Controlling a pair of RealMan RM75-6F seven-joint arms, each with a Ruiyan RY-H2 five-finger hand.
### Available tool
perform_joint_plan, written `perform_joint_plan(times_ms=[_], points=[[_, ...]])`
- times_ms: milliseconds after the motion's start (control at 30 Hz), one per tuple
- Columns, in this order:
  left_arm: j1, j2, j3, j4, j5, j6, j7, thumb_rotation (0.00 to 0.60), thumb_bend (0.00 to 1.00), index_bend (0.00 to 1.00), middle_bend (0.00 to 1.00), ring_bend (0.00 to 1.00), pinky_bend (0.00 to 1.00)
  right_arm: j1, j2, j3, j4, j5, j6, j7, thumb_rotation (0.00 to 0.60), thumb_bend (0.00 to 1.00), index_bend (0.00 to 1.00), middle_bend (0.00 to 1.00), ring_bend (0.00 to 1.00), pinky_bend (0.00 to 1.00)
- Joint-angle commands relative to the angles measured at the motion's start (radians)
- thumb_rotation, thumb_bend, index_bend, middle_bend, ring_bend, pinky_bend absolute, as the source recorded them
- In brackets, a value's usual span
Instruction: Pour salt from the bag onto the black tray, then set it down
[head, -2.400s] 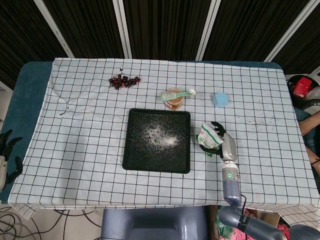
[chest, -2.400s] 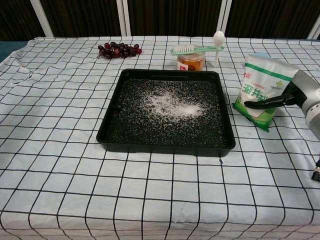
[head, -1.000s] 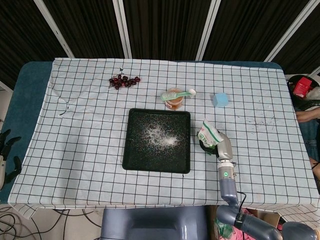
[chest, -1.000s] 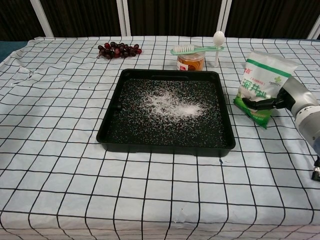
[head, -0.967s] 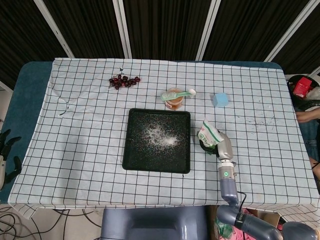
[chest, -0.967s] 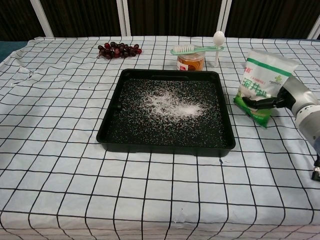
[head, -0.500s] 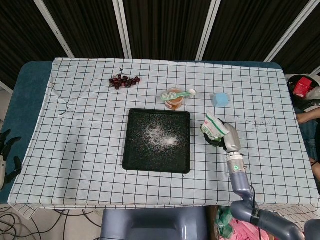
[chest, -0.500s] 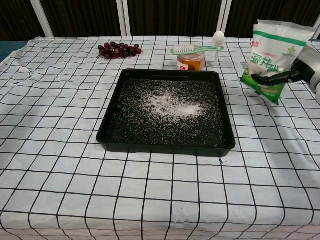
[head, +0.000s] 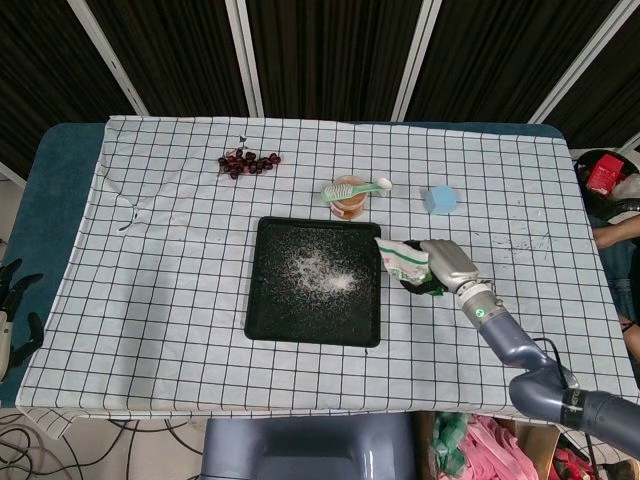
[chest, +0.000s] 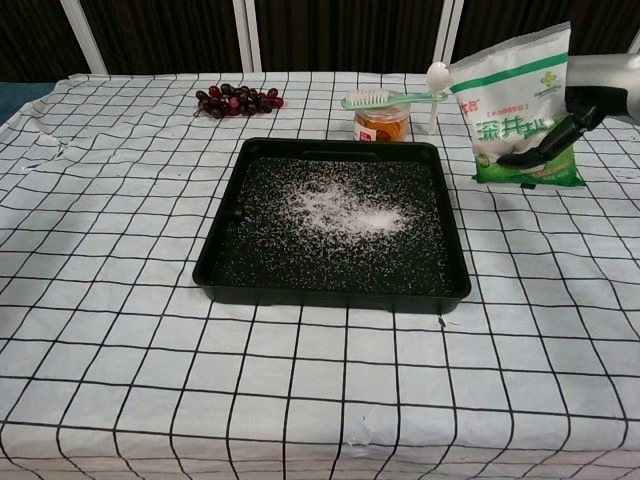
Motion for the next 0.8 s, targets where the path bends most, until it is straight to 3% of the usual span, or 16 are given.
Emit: perform_joint_plan(times_ms=[33,300,800], points=[[0.0,0.0,0.0,0.0,0.001,0.0,0.001,0.6,0.66,0.21,0.03,0.0,0.0,0.06,0.05,-0.021,-0.043,0.047,-0.071,-0.065,0.6,0.41,0.51,0.39,0.43,0.38],[0.0,0.0,0.002,0.001,0.002,-0.001,0.001,0.6,0.65,0.21,0.03,0.0,0.0,0.187,0.103,-0.081,-0.08,0.149,-0.169,-0.188,0.6,0.41,0.51,0.39,0.43,0.38],[0.0,0.002,-0.001,0.0,0.001,0.001,-0.007,0.6,0.66,0.21,0.03,0.0,0.0,0.442,0.122,-0.231,-0.074,0.374,-0.167,-0.421,0.6,0.41,0.51,0.41,0.43,0.38]])
